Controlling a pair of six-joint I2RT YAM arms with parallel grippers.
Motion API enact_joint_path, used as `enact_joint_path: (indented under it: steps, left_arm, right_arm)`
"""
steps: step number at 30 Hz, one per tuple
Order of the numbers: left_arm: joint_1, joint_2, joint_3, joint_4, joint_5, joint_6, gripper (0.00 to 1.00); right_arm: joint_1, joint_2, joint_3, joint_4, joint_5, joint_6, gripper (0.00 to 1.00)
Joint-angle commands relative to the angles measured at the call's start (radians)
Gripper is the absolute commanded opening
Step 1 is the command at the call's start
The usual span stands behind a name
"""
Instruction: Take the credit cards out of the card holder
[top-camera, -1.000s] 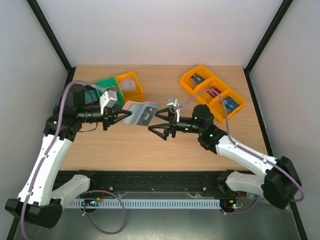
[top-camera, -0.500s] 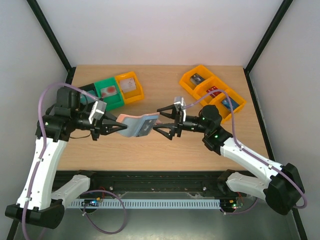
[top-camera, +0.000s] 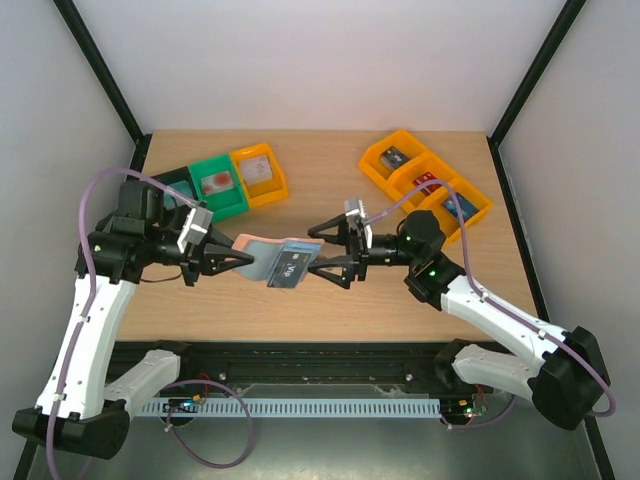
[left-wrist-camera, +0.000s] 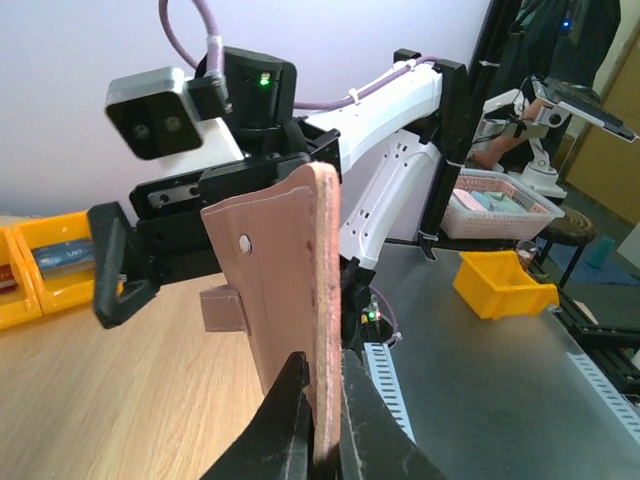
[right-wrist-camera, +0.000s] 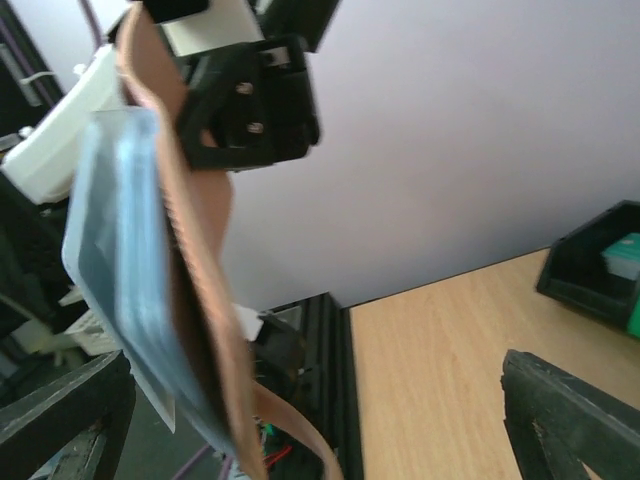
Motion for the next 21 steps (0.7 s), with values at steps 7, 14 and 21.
enact_joint_path:
  steps: [7,14,21]
  left_arm:
    - [0.011,-0.011,-0.083,0.285,-0.06,-0.287,0.02]
    - [0.011,-0.016,-0.108,0.402,-0.126,-0.43,0.02]
    - [0.011,-0.018,-0.115,0.431,-0.145,-0.467,0.02]
  right_arm:
    - [0.091,0.038,0.075,0.016,-0.093,-0.031,0.86]
    - [0.093,0.03,0.069,-0.007,-0.097,-0.051,0.78]
    - [0.091,0.019,0.061,-0.018,-0.035,-0.051,0.35]
